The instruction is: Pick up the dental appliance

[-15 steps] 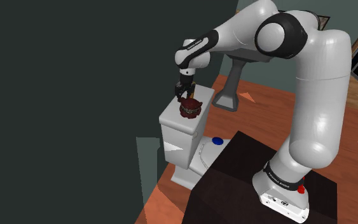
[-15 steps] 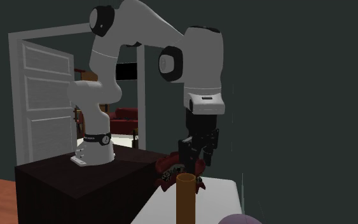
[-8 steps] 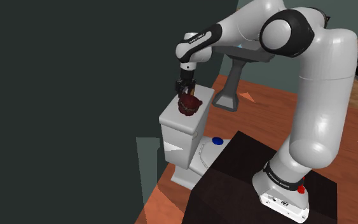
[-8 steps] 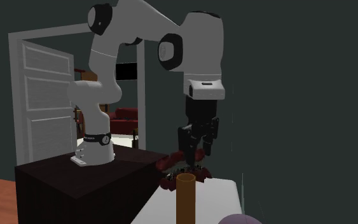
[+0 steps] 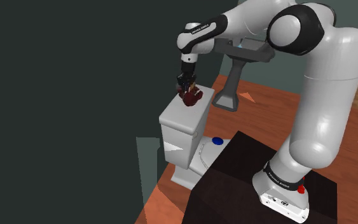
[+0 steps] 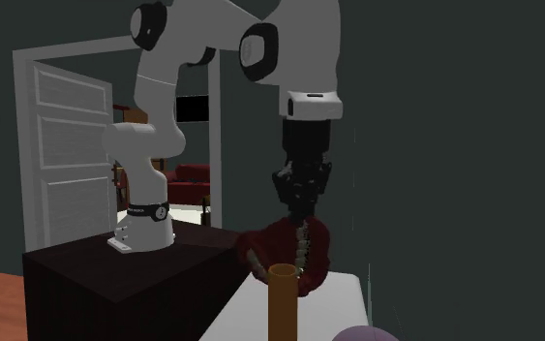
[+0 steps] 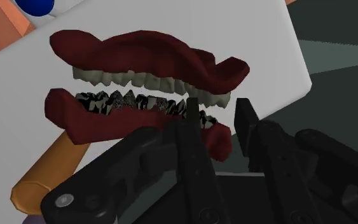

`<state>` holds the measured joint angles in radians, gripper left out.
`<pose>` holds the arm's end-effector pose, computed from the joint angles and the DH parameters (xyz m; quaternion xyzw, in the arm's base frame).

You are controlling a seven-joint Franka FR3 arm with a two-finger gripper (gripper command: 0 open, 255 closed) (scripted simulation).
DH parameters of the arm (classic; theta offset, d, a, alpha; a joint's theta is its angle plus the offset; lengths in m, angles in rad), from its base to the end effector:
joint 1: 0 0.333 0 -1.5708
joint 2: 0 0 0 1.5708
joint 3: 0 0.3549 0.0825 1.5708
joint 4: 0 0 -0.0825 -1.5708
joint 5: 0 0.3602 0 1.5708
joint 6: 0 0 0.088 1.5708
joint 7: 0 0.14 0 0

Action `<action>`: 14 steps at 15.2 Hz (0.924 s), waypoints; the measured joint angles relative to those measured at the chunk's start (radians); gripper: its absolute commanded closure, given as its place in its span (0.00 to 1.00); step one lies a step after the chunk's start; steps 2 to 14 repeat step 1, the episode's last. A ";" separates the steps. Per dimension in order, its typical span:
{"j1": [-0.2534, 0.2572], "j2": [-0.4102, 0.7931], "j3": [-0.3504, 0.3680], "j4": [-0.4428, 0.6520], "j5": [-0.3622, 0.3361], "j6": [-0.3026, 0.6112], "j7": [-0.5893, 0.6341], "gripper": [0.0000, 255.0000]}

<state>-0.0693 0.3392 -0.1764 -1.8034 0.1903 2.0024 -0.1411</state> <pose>0.5993 -0.1244 0.3671 -0.9918 0.0945 0.0546 0.0658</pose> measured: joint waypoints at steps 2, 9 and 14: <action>0.000 -0.004 0.000 0.004 -0.001 -0.008 0.002 1.00; 0.000 -0.004 0.000 0.004 -0.001 -0.008 0.002 1.00; 0.000 -0.004 0.000 0.004 -0.001 -0.008 0.002 1.00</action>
